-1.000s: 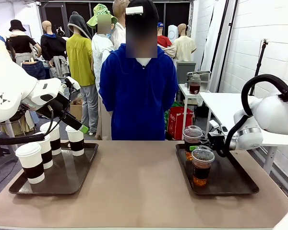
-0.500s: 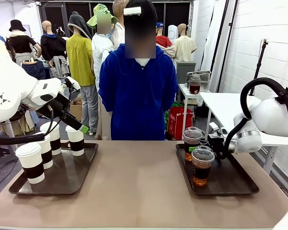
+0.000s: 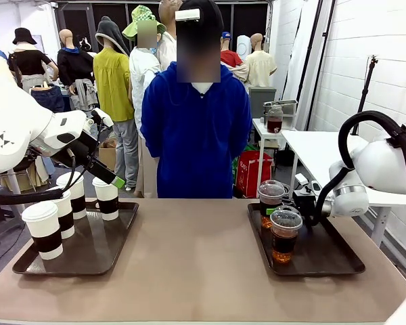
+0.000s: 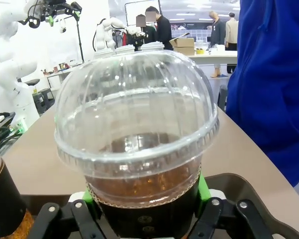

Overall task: Distribute the coffee onto the tray.
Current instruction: Pick up another iced Americano from the middle of the table and place it on the right Handle tray.

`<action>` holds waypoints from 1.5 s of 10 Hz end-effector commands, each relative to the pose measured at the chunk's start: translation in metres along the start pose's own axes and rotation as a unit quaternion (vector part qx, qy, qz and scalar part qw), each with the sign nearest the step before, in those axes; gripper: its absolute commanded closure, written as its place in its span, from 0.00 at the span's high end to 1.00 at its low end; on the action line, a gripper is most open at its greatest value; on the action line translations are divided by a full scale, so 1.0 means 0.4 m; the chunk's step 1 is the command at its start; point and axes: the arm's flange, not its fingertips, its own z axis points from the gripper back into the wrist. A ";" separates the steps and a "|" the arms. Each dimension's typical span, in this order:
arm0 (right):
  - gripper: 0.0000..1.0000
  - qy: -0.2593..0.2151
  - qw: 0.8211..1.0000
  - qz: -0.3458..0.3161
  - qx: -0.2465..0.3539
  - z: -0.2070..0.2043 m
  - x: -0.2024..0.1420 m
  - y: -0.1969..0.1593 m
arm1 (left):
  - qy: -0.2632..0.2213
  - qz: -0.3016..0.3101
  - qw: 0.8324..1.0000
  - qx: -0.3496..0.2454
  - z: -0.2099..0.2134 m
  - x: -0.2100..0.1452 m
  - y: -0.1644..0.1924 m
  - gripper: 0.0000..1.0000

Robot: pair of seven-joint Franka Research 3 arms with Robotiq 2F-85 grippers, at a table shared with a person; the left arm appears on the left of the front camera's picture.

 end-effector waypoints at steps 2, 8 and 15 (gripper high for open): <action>1.00 0.000 1.000 -0.013 -0.007 0.003 0.004 -0.010 | -0.002 0.002 1.000 -0.002 0.001 -0.001 0.003 1.00; 1.00 0.010 0.999 -0.029 -0.039 0.071 0.006 0.034 | -0.002 0.002 1.000 -0.002 0.001 -0.001 0.003 1.00; 1.00 0.011 0.997 -0.036 -0.073 0.200 -0.009 0.079 | -0.002 0.002 1.000 -0.002 0.001 -0.001 0.003 1.00</action>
